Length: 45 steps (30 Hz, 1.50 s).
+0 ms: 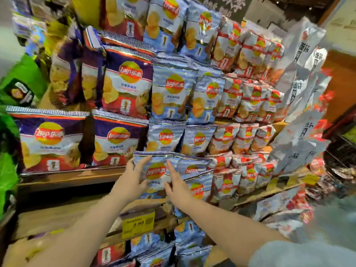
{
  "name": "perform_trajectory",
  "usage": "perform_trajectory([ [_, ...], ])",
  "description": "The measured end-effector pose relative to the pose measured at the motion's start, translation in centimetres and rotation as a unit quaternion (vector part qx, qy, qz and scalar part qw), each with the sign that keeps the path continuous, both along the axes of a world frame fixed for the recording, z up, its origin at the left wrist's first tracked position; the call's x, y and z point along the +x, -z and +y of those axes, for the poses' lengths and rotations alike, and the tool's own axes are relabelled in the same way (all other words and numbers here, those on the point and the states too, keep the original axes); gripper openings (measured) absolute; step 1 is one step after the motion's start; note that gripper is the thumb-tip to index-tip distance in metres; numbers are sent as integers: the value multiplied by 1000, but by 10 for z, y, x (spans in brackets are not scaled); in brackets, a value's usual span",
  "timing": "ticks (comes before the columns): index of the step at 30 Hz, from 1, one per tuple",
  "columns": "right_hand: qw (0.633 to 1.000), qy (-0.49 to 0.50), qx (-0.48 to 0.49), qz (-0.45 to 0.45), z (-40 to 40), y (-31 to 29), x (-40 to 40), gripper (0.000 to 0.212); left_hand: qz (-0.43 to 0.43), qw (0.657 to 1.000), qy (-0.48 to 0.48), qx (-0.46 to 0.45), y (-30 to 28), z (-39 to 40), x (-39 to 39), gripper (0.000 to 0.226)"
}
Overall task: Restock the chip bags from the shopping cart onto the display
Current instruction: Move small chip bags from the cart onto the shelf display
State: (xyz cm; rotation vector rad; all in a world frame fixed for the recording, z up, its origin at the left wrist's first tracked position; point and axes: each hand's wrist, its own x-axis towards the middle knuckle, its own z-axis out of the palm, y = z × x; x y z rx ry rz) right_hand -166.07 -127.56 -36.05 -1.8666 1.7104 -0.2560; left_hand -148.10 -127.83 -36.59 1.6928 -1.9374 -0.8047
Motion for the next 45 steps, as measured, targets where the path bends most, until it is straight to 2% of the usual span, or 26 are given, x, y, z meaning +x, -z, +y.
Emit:
perform_trajectory([
  [3, 997, -19, 65, 22, -10, 7, 7, 70, 28, 999, -4, 18, 24, -10, 6, 74],
  [6, 995, -24, 92, 22, -19, 21, 10, 77, 59, 998, -19, 24, 48, -19, 7, 71],
  [12, 987, 29, 151, 49, -37, 40, 19, 83, 124, 990, -29, 67, 85, -29, -7, 67],
  [19, 971, 150, 178, -47, -51, 55, 23, 94, 116, 984, -41, 126, 98, -39, -32, 68],
  [24, 965, 193, 164, -73, -46, 56, 32, 87, 106, 979, -66, 159, 88, -42, -44, 71],
  [30, 961, 235, 126, -79, -33, 61, 41, 73, 171, 974, -73, 131, 81, -40, -42, 67],
  [40, 973, 185, 73, -118, -31, 66, 27, 72, 157, 983, -63, 76, 72, -30, -37, 41],
  [45, 979, 160, 66, -109, -31, 73, 21, 73, 121, 987, -46, 93, 87, -33, -31, 48],
])
